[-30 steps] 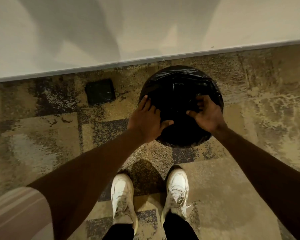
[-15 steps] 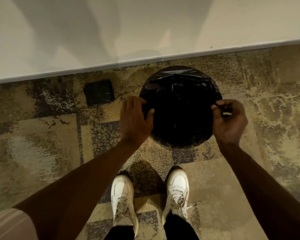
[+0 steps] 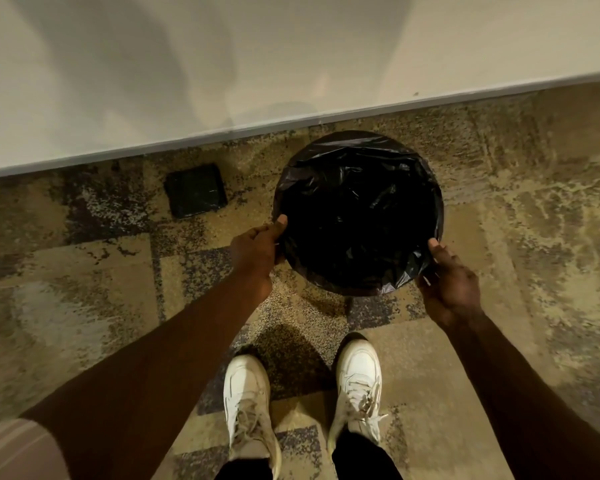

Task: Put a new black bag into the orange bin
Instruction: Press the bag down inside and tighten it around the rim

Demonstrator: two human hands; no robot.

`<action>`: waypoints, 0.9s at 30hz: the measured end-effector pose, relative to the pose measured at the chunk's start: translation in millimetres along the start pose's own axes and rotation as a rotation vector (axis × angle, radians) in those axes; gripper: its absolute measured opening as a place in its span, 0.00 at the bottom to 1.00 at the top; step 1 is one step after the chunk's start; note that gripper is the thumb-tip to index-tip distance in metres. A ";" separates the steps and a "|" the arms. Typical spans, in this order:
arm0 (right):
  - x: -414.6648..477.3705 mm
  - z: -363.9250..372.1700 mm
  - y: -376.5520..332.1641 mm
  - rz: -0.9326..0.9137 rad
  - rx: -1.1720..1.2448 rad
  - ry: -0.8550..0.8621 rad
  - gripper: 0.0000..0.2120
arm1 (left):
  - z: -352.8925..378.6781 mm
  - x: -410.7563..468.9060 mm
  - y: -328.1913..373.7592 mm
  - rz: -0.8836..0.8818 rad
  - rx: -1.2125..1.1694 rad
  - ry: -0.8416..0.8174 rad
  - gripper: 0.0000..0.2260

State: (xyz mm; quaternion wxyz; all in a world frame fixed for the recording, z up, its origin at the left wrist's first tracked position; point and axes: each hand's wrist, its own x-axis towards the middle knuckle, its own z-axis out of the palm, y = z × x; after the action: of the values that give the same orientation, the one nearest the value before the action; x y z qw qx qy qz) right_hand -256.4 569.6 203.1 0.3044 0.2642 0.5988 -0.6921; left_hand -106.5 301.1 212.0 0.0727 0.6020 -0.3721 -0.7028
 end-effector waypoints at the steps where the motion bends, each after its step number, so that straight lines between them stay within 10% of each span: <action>1: 3.4 -2.0 0.2 0.069 0.039 -0.051 0.06 | 0.1 0.9 -0.5 -0.025 -0.019 -0.025 0.10; 12: 17.5 -13.5 -8.8 0.217 0.019 -0.183 0.09 | -8.9 7.2 -5.0 -0.097 -0.084 -0.105 0.07; 27: 30.6 -3.7 -30.1 -0.502 -0.618 -0.021 0.17 | -8.9 6.1 1.7 0.429 0.516 0.046 0.16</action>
State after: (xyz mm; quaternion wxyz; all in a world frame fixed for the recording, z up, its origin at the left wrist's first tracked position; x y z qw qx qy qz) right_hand -299.3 573.0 200.3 0.1970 -0.0012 0.8216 -0.5350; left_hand -100.7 292.7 208.1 0.0727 0.5243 -0.6542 -0.5403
